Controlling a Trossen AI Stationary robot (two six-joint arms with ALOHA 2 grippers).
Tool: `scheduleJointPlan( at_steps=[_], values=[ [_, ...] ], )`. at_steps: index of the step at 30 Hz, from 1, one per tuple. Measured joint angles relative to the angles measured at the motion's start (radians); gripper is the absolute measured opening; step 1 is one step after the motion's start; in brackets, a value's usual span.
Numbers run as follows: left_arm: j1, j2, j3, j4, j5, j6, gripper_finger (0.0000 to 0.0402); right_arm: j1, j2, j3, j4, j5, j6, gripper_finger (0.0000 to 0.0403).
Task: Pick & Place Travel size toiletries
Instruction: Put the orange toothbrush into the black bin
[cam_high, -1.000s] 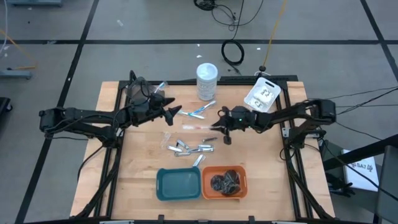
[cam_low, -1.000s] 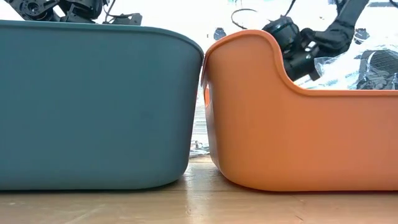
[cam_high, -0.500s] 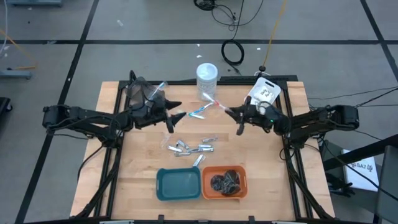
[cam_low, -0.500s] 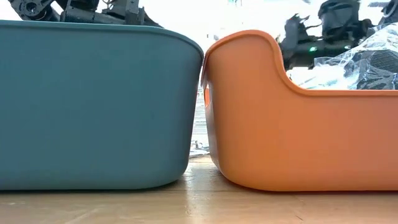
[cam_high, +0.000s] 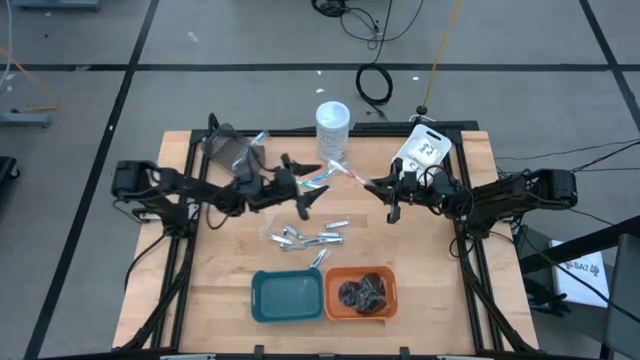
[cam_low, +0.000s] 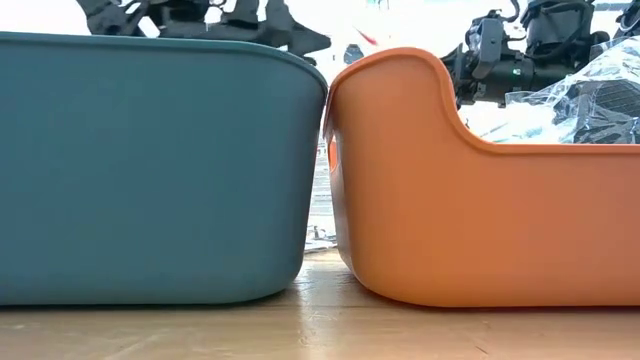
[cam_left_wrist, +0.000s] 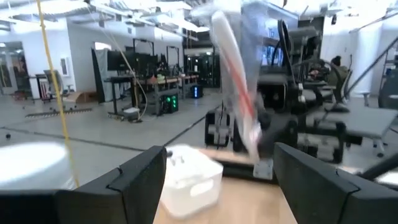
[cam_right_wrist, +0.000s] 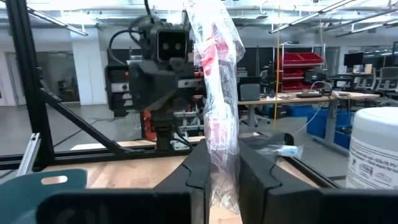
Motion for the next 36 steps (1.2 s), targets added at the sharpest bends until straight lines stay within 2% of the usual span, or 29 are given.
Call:
scheduleJointPlan(
  at_steps=[6, 10, 20, 23, 27, 36],
  values=[
    [0.0, 0.102, 0.166, -0.003, 0.008, 0.065, 0.0292, 0.001, 0.0, 0.0, -0.001, -0.02, -0.007, 0.0033],
    [0.0, 0.124, 0.239, -0.025, 0.075, 0.061, 0.0292, 0.001, 0.0, 0.0, -0.011, -0.02, -0.017, 0.0033],
    [0.001, 0.125, 0.264, -0.121, 0.106, 0.017, 0.0291, 0.001, 0.0, 0.001, -0.016, -0.02, -0.026, 0.0033],
    [0.002, 0.125, 0.264, -0.132, 0.106, 0.012, 0.028, 0.001, 0.0, 0.001, -0.016, -0.02, -0.026, 0.0033],
    [0.002, 0.125, 0.264, -0.131, 0.106, 0.013, 0.0225, 0.001, 0.0, 0.001, -0.016, -0.02, -0.026, 0.0033],
    [0.003, 0.125, 0.264, -0.131, 0.107, 0.009, 0.0041, 0.001, 0.0, 0.002, -0.03, -0.02, -0.033, 0.0033]
  ],
)
